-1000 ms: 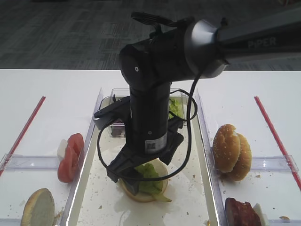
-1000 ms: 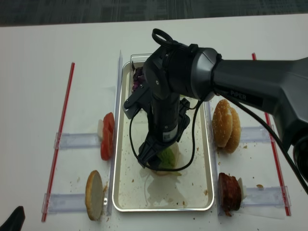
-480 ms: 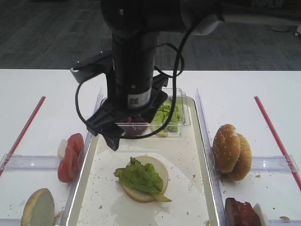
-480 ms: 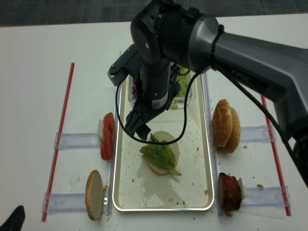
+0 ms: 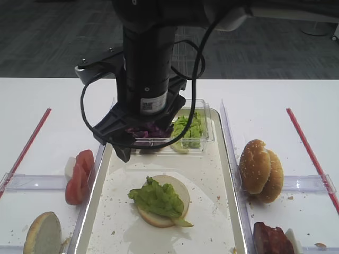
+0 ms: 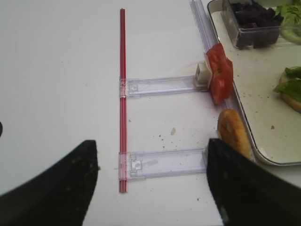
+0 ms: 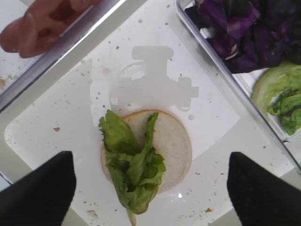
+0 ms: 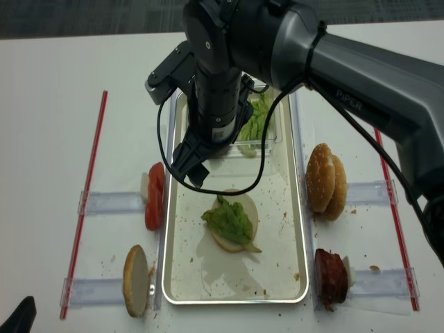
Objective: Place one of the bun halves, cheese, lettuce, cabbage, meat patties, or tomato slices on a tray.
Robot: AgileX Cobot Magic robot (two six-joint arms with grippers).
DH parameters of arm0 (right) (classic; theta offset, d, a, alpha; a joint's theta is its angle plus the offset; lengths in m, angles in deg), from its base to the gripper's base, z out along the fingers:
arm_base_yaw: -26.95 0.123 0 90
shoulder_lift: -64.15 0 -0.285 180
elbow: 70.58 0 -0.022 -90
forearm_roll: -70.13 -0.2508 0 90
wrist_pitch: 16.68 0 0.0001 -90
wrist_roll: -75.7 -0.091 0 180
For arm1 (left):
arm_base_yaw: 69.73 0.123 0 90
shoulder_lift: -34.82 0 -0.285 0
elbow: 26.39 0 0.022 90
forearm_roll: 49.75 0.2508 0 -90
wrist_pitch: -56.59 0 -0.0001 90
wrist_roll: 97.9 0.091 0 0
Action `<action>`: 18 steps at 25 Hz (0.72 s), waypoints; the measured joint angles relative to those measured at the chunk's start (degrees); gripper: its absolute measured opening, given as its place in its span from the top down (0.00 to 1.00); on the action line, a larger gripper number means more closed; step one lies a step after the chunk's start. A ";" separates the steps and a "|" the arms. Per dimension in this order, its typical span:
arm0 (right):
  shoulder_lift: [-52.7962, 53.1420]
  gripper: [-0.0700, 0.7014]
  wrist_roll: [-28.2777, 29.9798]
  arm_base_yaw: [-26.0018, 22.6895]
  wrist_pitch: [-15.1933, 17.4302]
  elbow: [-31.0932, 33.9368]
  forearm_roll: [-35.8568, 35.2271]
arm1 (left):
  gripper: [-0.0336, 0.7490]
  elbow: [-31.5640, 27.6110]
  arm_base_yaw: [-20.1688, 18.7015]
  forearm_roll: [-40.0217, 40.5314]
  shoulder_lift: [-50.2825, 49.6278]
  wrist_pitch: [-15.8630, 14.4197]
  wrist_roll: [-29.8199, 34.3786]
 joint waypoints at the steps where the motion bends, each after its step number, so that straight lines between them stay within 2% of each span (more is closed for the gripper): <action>1: 0.00 0.05 0.00 0.00 0.00 0.00 0.70 | 0.38 0.00 0.00 0.00 0.00 0.00 0.00; 5: -0.10 0.05 -0.54 0.00 0.00 0.00 4.67 | 0.38 0.00 0.00 0.00 0.00 0.00 0.00; 9: -0.10 0.05 -0.67 -2.48 0.00 0.00 4.08 | 0.38 0.00 0.00 0.00 0.00 0.00 0.00; 18: -0.10 0.05 -0.84 -15.29 0.00 0.00 3.35 | 0.38 0.00 0.00 0.00 0.00 0.00 0.00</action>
